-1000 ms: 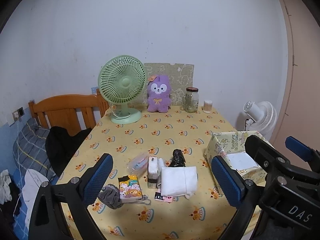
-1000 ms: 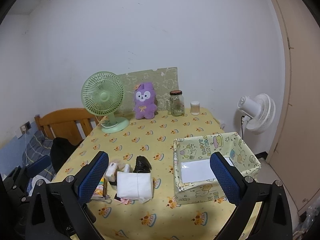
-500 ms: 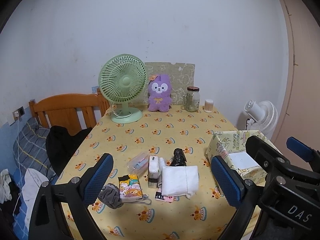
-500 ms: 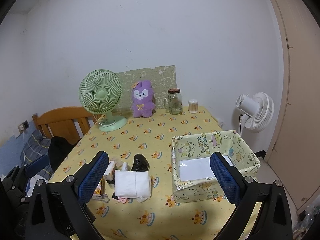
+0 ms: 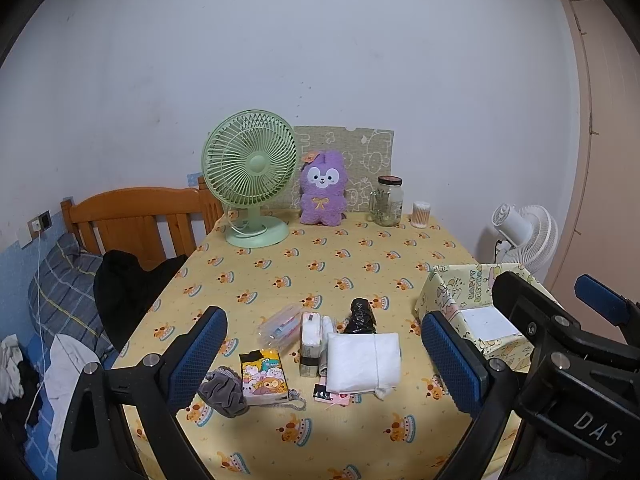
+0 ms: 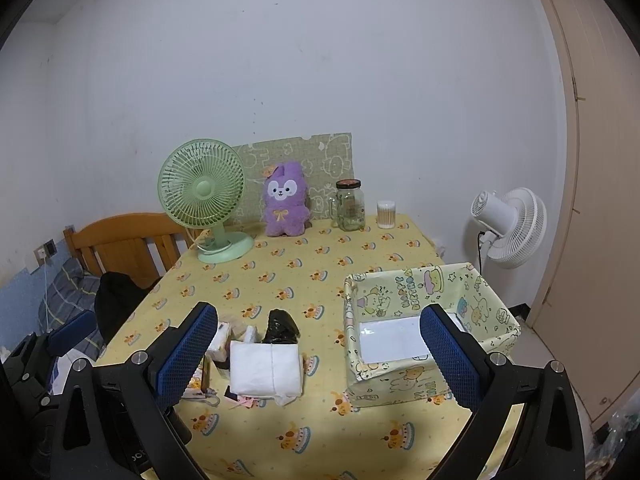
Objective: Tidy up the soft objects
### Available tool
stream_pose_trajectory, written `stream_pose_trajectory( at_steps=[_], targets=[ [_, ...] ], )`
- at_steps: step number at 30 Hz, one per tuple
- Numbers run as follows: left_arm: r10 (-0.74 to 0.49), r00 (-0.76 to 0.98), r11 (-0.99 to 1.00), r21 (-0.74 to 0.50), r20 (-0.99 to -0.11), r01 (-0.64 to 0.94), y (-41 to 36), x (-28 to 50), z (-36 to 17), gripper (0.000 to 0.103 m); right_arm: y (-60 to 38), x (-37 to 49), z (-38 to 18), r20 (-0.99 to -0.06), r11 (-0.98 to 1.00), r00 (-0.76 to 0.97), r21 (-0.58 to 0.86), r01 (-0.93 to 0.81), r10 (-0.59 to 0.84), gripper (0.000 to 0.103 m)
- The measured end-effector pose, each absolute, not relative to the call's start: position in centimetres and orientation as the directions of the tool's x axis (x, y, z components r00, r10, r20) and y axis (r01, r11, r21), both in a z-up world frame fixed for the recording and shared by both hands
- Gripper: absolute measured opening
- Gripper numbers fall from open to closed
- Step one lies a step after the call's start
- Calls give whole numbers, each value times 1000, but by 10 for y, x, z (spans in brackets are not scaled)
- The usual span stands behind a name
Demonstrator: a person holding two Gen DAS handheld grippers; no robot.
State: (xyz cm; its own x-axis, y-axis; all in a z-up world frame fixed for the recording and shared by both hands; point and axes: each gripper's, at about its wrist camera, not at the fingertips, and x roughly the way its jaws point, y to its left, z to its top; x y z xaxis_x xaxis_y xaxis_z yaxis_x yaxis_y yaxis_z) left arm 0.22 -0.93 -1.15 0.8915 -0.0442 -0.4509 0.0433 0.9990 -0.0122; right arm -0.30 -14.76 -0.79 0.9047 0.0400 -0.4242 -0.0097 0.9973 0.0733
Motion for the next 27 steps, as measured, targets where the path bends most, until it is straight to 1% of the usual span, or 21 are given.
stream_pose_trajectory(
  at_steps=[27],
  targets=[
    [-45,894,999,-26,-445,37,-4,2,-8,97,-145,-5,-7,-412,997,910,75,-21,50,102]
  ],
)
